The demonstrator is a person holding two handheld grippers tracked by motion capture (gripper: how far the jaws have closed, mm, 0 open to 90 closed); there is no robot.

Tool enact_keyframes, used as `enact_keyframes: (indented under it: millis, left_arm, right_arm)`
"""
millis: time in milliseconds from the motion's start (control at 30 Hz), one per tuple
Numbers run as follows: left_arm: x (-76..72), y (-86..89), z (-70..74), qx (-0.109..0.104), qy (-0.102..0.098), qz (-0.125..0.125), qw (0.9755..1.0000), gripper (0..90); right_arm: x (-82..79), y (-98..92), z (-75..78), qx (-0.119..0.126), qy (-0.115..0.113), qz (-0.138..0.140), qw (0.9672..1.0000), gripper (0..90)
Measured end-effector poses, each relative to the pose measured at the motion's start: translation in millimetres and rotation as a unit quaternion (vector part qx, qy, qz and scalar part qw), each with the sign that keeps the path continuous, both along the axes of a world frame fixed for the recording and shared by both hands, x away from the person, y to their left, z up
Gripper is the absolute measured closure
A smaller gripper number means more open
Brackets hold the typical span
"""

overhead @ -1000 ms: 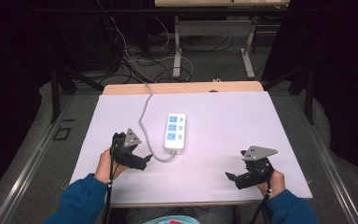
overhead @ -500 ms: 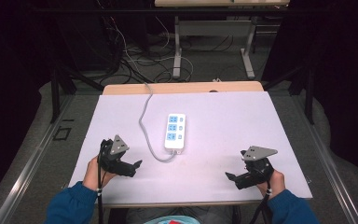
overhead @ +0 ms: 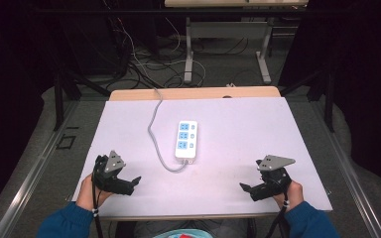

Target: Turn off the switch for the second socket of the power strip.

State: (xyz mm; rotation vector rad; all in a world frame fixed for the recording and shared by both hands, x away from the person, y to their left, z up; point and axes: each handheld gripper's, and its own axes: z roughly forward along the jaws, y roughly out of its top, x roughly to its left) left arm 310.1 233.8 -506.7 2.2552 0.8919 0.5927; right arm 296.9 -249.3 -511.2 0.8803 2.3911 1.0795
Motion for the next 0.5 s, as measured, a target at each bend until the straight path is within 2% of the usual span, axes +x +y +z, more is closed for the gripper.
enact_keyframes:
  millis: [133, 200, 333, 500]
  left_arm:
    - [-4.5, 5.7, -0.2, 0.004, -0.003, 0.002, 1.0000, 0.3]
    - [-7.2, 7.5, -1.7, -0.004, 0.001, 0.004, 1.0000, 0.3]
    - [-11.5, 11.3, -2.4, 0.000, -0.001, 0.005, 1.0000, 0.3]
    - [-16.7, 16.5, -2.1, -0.005, 0.003, 0.009, 0.9999, 0.3]
  right_arm:
    - [0.0, -0.1, 0.1, -0.001, 0.002, 0.001, 1.0000, 2.8]
    - [0.1, -0.1, 0.1, -0.001, 0.002, 0.001, 1.0000, 2.8]
    - [0.1, 0.0, 0.0, 0.000, 0.003, 0.001, 1.0000, 2.9]
    - [0.3, -0.1, 0.6, -0.005, 0.006, 0.003, 1.0000, 2.9]
